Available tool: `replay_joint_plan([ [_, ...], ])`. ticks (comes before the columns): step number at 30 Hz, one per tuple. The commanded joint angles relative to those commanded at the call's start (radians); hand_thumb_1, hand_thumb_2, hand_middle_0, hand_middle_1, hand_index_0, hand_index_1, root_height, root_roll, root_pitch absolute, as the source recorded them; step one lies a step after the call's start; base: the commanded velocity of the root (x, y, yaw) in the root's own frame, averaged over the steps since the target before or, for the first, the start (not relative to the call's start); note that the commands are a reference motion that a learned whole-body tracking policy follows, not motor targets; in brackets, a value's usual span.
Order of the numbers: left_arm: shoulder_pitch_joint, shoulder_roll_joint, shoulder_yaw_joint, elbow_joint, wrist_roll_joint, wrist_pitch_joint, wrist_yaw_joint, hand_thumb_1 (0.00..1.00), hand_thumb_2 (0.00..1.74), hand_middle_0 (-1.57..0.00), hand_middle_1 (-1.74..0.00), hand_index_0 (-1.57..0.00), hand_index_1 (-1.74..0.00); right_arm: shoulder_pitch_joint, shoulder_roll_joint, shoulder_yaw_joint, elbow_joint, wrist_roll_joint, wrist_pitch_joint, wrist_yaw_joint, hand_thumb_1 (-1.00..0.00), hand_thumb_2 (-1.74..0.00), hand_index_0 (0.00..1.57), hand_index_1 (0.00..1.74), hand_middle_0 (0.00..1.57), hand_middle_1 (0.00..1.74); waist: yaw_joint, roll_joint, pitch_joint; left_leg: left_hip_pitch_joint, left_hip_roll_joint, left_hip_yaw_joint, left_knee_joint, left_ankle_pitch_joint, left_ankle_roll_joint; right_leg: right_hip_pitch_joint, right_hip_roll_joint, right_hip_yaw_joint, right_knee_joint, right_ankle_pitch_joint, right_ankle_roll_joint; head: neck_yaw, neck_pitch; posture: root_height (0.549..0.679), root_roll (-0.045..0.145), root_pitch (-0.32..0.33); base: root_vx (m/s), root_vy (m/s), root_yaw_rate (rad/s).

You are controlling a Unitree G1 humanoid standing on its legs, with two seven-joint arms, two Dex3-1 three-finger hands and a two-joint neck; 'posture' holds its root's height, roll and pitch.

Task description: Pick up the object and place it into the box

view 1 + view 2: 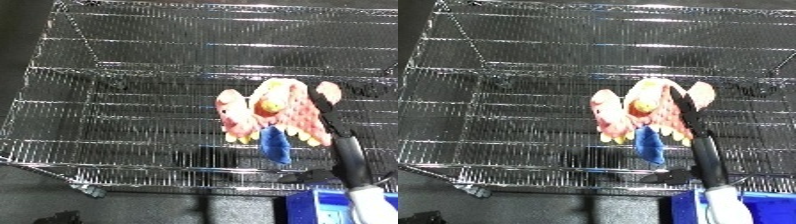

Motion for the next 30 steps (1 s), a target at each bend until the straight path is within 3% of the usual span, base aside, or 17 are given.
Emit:
replay_joint_plan([
  [5,0.007,0.007,-0.017,-0.003,-0.019,-0.013,0.004,1.0,1.74,-1.57,-1.74,-1.57,-1.74,-0.096,-0.054,0.042,0.085,-0.04,0.015,-0.032,0.0,0.0,0.0,0.0,0.0,0.0,0.014,0.012,0.0,-0.032,-0.006,-0.007,0.014,0.002,0.0018,-0.033,0.0006,0.006,0.014,0.002,0.0004,0.042,0.015,0.624,0.041,-0.128,0.001,-0.001,0.019],
  [10,0.017,0.016,-0.029,0.001,-0.03,-0.025,0.008,1.0,1.74,-1.57,-1.74,-1.57,-1.74,-0.178,-0.097,0.092,0.175,-0.036,0.03,-0.039,0.0,0.0,0.0,0.0,0.0,0.0,0.028,0.022,0.0,-0.066,-0.01,-0.013,0.032,0.001,0.0026,-0.065,-0.0015,0.007,0.03,0.004,0.0014,0.079,0.047,0.624,0.04,-0.107,0.007,-0.004,0.013],
  [20,0.031,0.058,-0.067,-0.009,-0.063,-0.057,0.016,1.0,1.74,-1.57,-1.74,-1.57,-1.74,-0.388,-0.184,0.206,0.373,-0.069,0.048,-0.062,0.0,0.0,0.0,0.0,0.0,0.0,0.07,0.044,0.0,-0.152,-0.018,-0.025,0.067,0.004,0.0052,-0.143,-0.0019,0.011,0.05,0.018,-0.0005,0.194,0.125,0.62,0.037,-0.053,-0.002,-0.005,0.004],
  [25,0.033,0.073,-0.069,-0.024,-0.077,-0.072,0.021,1.0,1.74,-1.57,-1.74,-1.57,-1.74,-0.5,-0.202,0.277,0.485,-0.073,0.076,-0.068,0.0,0.0,0.0,0.0,0.0,0.0,0.076,0.052,0.0,-0.197,-0.018,-0.032,0.08,0.004,0.0041,-0.181,-0.0015,0.008,0.056,0.023,-0.0014,0.265,0.192,0.619,0.034,-0.022,0.0,0.001,0.009],
  [30,0.029,0.079,-0.071,-0.039,-0.095,-0.085,0.026,1.0,1.74,-1.57,-1.74,-1.57,-1.74,-0.594,-0.189,0.334,0.632,-0.088,0.099,-0.077,0.0,0.0,0.0,0.0,0.0,0.0,0.082,0.061,0.0,-0.227,-0.018,-0.038,0.084,0.004,0.0027,-0.206,-0.0012,0.004,0.057,0.027,-0.0018,0.315,0.219,0.618,0.031,0.003,-0.001,-0.005,0.034],
])
